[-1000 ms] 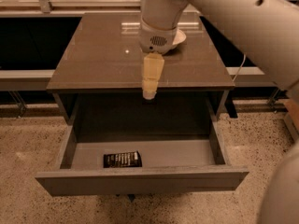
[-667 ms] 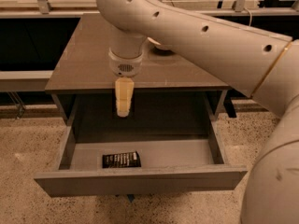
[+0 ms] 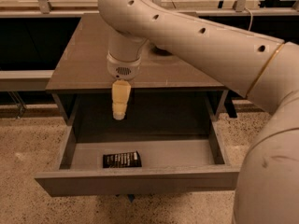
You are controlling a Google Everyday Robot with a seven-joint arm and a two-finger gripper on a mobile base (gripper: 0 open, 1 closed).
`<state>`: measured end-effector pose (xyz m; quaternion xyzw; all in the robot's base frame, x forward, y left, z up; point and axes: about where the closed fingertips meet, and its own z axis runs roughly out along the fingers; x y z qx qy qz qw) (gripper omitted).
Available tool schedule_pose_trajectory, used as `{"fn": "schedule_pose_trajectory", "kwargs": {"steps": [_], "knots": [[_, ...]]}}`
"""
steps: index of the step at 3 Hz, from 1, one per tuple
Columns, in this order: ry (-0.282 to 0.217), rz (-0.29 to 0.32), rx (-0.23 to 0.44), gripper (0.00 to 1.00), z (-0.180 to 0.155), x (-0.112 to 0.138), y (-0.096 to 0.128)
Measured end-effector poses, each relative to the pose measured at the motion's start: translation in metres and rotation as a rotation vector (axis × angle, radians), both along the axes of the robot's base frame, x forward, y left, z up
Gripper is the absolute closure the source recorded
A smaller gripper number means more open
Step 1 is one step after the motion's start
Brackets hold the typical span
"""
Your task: Pick rxbar chocolate from top drawer and place on counter
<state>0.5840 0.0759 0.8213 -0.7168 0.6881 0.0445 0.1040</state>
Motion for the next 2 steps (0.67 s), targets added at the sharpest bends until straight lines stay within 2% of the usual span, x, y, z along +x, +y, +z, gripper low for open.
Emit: {"fn": "schedule_pose_trajectory", "kwargs": {"steps": [1,2], "knots": [[0.016,-0.001,0.08,0.01,-0.016,-0.024,0.007],[-0.01,-0.003,0.111,0.24,-0.011,-0.04,0.007]]}}
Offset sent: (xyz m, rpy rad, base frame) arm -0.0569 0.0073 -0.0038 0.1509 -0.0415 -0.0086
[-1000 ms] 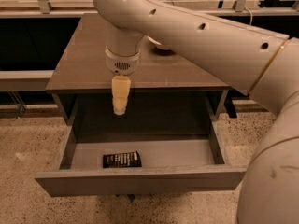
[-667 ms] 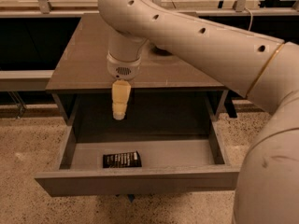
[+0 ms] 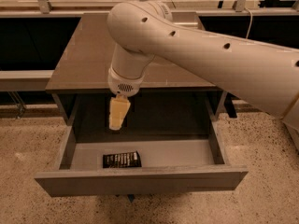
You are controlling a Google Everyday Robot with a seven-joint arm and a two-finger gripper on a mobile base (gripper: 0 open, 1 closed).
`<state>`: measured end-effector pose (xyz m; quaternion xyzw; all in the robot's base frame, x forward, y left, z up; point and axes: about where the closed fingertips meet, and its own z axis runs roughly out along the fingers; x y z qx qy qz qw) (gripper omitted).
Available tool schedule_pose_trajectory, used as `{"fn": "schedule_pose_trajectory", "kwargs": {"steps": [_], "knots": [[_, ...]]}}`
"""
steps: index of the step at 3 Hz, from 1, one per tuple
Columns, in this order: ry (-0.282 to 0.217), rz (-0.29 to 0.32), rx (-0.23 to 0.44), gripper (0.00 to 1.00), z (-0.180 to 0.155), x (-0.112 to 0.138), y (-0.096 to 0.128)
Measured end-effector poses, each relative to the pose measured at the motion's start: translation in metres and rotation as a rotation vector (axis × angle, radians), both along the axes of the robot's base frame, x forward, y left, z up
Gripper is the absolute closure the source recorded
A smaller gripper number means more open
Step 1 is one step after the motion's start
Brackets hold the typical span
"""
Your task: Pick rxbar chocolate from top drawer and place on counter
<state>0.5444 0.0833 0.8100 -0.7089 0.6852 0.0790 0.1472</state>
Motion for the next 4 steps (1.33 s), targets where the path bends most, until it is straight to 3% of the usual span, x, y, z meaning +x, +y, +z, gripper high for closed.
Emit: {"fn": "schedule_pose_trajectory", "kwargs": {"steps": [1,3,4], "knots": [[-0.002,0.019,0.034,0.26,0.0,-0.016,0.009],[0.096,0.065,0.051,0.27,-0.079,-0.034,0.05],[0.084,0.031,0.045,0.24,-0.115,-0.038,0.054]]}}
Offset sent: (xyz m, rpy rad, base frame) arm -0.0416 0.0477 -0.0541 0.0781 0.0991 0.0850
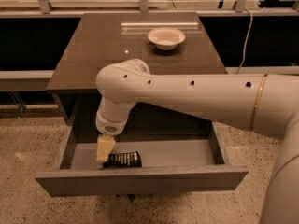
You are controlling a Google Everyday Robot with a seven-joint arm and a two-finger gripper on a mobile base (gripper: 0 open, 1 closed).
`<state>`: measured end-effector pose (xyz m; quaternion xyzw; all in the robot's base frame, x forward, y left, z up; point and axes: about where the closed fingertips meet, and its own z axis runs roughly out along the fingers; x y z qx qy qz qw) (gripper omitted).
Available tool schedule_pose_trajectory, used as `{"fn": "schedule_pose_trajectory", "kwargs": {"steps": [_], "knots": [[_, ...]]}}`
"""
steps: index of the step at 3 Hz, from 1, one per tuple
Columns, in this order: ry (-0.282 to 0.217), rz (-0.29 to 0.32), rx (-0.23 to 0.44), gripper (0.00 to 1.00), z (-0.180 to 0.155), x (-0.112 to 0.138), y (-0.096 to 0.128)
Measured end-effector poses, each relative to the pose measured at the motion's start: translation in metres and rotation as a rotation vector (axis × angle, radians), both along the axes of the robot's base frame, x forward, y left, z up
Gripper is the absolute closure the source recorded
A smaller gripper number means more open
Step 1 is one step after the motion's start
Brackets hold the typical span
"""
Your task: Pick rxbar chocolate from top drawer and place on counter
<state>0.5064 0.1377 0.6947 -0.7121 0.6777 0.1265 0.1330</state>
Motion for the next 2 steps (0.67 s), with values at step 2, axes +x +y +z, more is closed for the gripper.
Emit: {"fn": "schedule_pose_trajectory", "kwargs": {"steps": [2], "knots": [[0.0,-0.042,-0.005,0.25,-0.04,-0.01,-0.004]]}}
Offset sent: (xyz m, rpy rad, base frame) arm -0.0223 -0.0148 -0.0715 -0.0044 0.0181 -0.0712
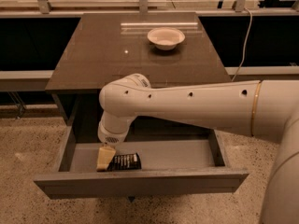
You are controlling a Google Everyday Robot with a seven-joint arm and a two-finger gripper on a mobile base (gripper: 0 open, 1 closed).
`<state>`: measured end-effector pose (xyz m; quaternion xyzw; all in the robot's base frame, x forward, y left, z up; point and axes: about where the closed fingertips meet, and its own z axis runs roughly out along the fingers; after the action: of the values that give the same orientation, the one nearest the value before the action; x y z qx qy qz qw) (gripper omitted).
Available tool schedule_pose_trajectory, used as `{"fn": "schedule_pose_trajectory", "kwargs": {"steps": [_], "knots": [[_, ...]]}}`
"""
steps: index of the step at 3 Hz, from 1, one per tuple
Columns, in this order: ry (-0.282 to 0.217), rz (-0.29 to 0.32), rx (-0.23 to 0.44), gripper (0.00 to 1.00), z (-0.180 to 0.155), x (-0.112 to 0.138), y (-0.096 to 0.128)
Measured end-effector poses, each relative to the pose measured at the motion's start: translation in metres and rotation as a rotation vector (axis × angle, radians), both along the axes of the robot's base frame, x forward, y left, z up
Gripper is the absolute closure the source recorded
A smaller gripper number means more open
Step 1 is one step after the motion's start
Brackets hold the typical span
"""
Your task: Pick rxbar chocolate from top drawer and place on counter
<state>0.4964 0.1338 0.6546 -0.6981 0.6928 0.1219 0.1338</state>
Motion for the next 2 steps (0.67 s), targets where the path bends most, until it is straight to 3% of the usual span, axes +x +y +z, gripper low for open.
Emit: {"fn": "schedule_pose_trajectory", "kwargs": {"steps": [1,2], "knots": [[0.0,0.0,0.0,0.22,0.002,0.0,0.0],[0.009,0.009,0.018,0.22,-0.007,-0.012,-0.014]]}}
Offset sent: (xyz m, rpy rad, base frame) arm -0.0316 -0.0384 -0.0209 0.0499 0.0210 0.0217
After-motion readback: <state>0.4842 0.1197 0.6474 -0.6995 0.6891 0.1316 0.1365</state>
